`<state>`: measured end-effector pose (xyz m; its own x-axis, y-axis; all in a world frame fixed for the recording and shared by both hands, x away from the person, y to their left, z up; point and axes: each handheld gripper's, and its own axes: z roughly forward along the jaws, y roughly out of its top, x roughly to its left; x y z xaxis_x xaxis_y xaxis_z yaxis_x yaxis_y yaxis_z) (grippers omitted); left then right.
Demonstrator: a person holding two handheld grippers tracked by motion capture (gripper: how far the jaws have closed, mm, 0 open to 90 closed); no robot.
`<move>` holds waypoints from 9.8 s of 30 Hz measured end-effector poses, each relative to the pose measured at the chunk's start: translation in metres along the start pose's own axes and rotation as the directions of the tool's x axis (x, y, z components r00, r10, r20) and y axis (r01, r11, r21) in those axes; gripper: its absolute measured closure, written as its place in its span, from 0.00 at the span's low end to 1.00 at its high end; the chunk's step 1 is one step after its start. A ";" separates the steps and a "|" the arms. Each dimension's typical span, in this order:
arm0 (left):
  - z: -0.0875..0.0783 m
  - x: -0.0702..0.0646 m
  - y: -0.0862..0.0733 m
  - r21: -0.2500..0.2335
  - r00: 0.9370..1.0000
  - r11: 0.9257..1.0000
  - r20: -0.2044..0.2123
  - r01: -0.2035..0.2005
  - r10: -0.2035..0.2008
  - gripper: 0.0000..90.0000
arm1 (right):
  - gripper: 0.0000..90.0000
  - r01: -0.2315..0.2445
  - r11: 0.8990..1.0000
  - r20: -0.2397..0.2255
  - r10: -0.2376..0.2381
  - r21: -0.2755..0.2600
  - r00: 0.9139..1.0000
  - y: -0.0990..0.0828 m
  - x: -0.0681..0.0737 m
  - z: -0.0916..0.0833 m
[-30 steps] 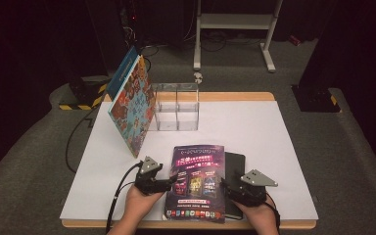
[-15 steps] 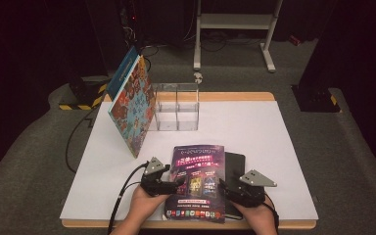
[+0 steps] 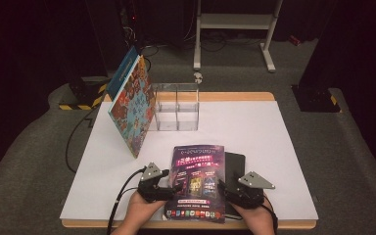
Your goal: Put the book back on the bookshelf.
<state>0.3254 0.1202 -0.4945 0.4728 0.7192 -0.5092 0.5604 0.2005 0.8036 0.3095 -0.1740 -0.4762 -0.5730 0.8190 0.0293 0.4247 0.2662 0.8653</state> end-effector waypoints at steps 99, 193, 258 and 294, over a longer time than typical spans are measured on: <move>0.029 -0.050 0.001 0.064 0.996 0.998 0.085 -0.027 0.021 0.18 | 0.41 -0.051 0.999 0.153 0.050 0.000 0.987 0.001 -0.027 -0.013; 0.052 -0.041 0.017 -0.005 1.000 1.000 0.023 -0.011 0.012 0.58 | 0.46 -0.190 0.981 0.091 0.185 0.051 0.979 0.009 -0.038 -0.003; 0.050 -0.056 0.014 -0.092 0.981 0.982 0.093 -0.164 0.173 0.87 | 0.25 -0.335 0.937 -0.047 0.340 0.102 0.939 0.000 -0.057 0.008; 0.014 -0.045 0.044 -0.205 0.993 0.977 0.095 -0.054 0.075 0.87 | 0.76 -0.190 0.979 -0.064 0.186 -0.067 0.981 0.045 -0.027 -0.017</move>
<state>0.3384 0.0873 -0.4405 0.5758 0.6659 -0.4743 0.3829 0.2929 0.8761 0.3326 -0.1924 -0.4294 -0.5275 0.8202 0.2214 0.4778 0.0709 0.8756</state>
